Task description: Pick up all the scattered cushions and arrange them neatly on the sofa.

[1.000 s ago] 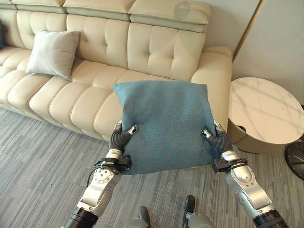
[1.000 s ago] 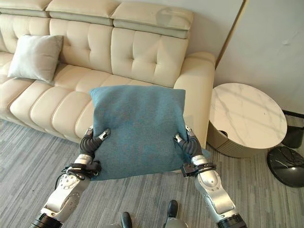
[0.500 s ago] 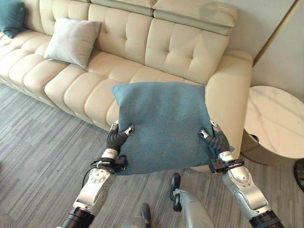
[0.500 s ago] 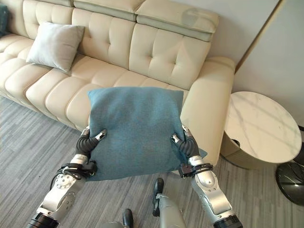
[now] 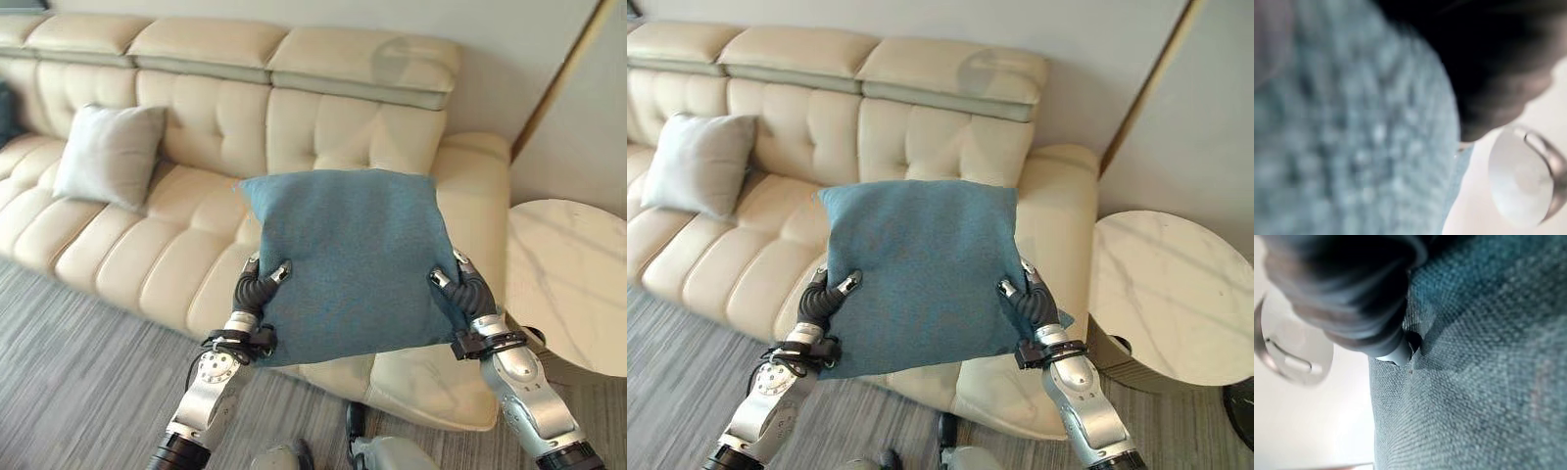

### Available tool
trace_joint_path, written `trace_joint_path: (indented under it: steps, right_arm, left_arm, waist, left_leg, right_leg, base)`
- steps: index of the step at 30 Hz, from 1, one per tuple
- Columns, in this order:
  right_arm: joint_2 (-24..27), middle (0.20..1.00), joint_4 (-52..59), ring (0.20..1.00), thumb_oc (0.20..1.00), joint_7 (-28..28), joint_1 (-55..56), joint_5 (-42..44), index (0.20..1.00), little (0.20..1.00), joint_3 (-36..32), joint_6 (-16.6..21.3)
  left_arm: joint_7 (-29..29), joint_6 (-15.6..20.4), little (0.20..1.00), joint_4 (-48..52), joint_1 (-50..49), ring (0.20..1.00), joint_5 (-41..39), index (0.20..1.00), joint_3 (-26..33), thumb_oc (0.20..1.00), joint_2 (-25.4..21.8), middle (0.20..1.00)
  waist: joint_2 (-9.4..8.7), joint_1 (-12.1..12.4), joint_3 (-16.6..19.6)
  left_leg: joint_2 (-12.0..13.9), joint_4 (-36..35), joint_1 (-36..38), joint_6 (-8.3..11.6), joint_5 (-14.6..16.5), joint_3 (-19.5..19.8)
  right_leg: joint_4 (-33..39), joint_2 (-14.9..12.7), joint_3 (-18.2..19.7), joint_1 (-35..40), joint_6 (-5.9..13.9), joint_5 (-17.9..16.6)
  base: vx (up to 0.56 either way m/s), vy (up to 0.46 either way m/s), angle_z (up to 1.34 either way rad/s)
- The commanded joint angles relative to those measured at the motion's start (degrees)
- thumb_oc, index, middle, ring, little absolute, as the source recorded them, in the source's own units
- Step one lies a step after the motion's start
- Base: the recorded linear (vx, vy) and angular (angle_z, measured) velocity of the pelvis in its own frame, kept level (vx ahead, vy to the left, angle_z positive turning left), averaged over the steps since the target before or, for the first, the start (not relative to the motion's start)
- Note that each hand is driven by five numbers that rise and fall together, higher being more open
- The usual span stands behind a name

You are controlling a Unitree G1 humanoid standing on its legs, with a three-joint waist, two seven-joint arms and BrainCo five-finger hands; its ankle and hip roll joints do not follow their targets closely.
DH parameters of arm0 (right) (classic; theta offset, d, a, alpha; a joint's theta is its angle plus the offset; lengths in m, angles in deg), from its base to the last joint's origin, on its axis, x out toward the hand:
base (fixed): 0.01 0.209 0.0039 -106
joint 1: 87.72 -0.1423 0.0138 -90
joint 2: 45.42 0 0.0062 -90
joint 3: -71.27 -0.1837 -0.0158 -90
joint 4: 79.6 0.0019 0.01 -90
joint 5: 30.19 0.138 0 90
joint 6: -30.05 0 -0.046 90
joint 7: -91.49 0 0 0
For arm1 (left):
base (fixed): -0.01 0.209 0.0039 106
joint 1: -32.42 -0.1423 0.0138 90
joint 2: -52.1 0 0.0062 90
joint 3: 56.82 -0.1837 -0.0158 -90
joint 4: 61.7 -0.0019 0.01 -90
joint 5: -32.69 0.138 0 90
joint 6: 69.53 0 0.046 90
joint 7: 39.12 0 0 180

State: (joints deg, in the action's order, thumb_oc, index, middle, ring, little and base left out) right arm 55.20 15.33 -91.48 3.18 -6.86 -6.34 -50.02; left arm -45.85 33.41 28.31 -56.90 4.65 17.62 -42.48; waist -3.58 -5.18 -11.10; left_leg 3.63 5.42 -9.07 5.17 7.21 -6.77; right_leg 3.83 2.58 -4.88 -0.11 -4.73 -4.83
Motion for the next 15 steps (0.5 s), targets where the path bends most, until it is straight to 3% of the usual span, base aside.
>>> trace_joint_path:
  steps: [1,4,5,7,10,15]
  right_arm:
    - [-2.18,0.2,7.52,0.2,0.2,2.89,-3.13,-0.7,0.2,0.2,0.77,7.34]
    - [-2.4,0.2,7.49,0.2,0.2,2.96,-3.82,-0.55,0.2,0.2,1.44,7.42]
    - [-2.53,0.2,6.98,0.2,0.2,3.25,-3.66,-0.6,0.2,0.2,1.26,7.26]
    - [-2.96,0.2,6.5,0.2,0.2,3.35,-3.6,-0.44,0.2,0.2,1.13,6.98]
    - [-3.64,0.2,6.08,0.2,0.2,3.57,-3.93,-0.81,0.2,0.2,0.96,6.58]
    - [-4.79,0.2,5.26,0.2,0.2,3.39,-5.69,-1.61,0.2,0.2,1.83,6.43]
  left_arm:
    - [3.82,3.98,0.2,6.81,3.65,0.2,2.42,0.2,-4.07,0.2,-0.15,0.2]
    - [3.79,4.13,0.2,7.32,3.19,0.2,2.59,0.2,-3.93,0.2,-0.13,0.2]
    - [4.15,4.12,0.2,6.92,3.17,0.2,2.36,0.2,-4.41,0.2,0.05,0.2]
    - [4.16,4.02,0.2,6.85,3.5,0.2,2.73,0.2,-4.66,0.2,-0.42,0.2]
    - [4.46,3.84,0.2,6.68,3.58,0.2,3.04,0.2,-4.24,0.2,-1.42,0.2]
    - [3.64,4.17,0.2,5.06,3.25,0.2,3.69,0.2,-2.63,0.2,-2.06,0.2]
  waist:
    - [-1.95,0.31,3.32]
    - [-1.4,1.25,3.7]
    - [-1.0,0.78,4.66]
    - [-0.72,0.45,5.42]
    - [-0.12,0.57,5.89]
    - [0.4,0.92,6.18]
  left_leg:
    - [-1.18,9.65,1.94,-1.26,-0.41,-0.89]
    - [-3.01,7.84,3.71,-1.67,0.4,2.54]
    - [-3.59,3.34,5.9,-2.22,0.04,3.14]
    - [-4.37,1.46,7.4,-2.99,-0.04,3.46]
    - [-5.36,-1.2,8.97,-4.63,-0.4,2.34]
    - [-6.04,-2.91,9.7,-5.61,-0.53,0.89]
  right_leg:
    - [-4.49,-5.5,-2.56,-0.85,9.13,7.71]
    - [-4.65,-4.65,0.36,-0.01,9.23,8.05]
    - [-4.83,-4.48,1.68,0.05,9.41,7.85]
    - [-4.95,-4.41,3.14,0.1,9.69,7.82]
    - [-5.67,-5.26,4.67,-0.66,10.96,7.4]
    - [-6.71,-5.78,6.0,-1.96,11.96,6.95]
  base:
    - [0.14,0.073,-0.79]
    - [0.15,0.112,-0.89]
    - [0.21,0.196,-0.84]
    - [0.15,0.197,-0.46]
    - [0.06,0.226,0.08]
    - [0.02,0.098,-0.04]
